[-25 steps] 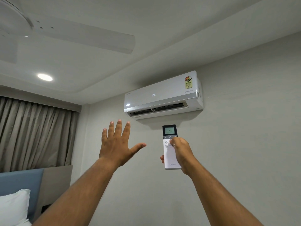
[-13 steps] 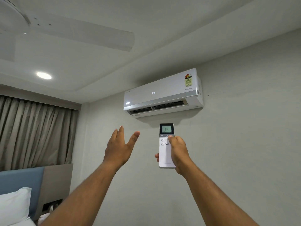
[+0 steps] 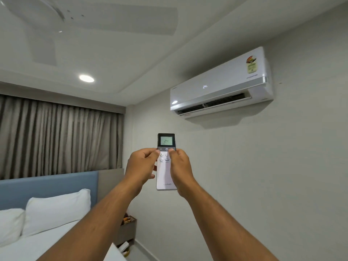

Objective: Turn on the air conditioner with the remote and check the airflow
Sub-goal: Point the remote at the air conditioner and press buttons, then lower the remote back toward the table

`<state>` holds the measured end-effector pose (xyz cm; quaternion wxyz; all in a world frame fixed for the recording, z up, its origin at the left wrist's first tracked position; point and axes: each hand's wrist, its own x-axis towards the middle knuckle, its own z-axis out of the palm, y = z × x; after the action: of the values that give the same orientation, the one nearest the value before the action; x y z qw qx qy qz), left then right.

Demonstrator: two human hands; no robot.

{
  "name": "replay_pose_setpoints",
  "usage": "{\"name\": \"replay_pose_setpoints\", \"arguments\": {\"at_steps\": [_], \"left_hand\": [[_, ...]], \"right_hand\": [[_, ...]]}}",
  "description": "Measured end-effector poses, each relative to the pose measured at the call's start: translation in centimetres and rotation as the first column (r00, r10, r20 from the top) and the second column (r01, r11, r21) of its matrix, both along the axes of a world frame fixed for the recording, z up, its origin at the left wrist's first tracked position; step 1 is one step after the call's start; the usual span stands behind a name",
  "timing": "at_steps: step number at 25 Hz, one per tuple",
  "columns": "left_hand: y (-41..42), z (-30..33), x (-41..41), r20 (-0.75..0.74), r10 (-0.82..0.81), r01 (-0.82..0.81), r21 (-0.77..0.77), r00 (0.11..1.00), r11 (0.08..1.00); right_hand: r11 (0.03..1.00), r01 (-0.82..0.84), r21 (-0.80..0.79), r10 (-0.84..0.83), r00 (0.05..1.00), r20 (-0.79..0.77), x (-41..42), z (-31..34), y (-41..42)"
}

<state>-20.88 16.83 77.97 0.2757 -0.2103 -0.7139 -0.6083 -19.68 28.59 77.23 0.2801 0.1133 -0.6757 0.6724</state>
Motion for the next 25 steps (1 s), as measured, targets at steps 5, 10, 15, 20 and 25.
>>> {"name": "replay_pose_setpoints", "arguments": {"at_steps": [5,10,15,20,25], "left_hand": [[-6.4,-2.3,1.0,0.096,0.132,-0.134,0.019,0.987,0.991],[-10.5,-4.4,2.0,0.172,0.247,-0.257,0.042,0.954,0.965],[-14.0,-9.7,2.6,0.306,0.314,-0.335,0.016,0.899,0.942],[-17.5,-22.1,3.5,0.572,0.339,-0.418,0.007,0.747,0.908],[-20.3,-37.5,6.2,0.798,0.253,-0.459,0.033,0.546,0.888]], "right_hand": [[0.986,-0.162,0.021,0.162,0.986,0.030,-1.4,-2.7,-6.0],[0.951,-0.306,0.041,0.302,0.950,0.083,-1.9,-4.8,-10.2],[0.911,-0.408,0.065,0.381,0.891,0.246,-2.2,-9.9,-13.1],[0.863,-0.500,0.077,0.405,0.773,0.488,-2.5,-22.0,-16.3],[0.848,-0.530,-0.017,0.390,0.602,0.697,-0.8,-37.6,-17.9]]}}
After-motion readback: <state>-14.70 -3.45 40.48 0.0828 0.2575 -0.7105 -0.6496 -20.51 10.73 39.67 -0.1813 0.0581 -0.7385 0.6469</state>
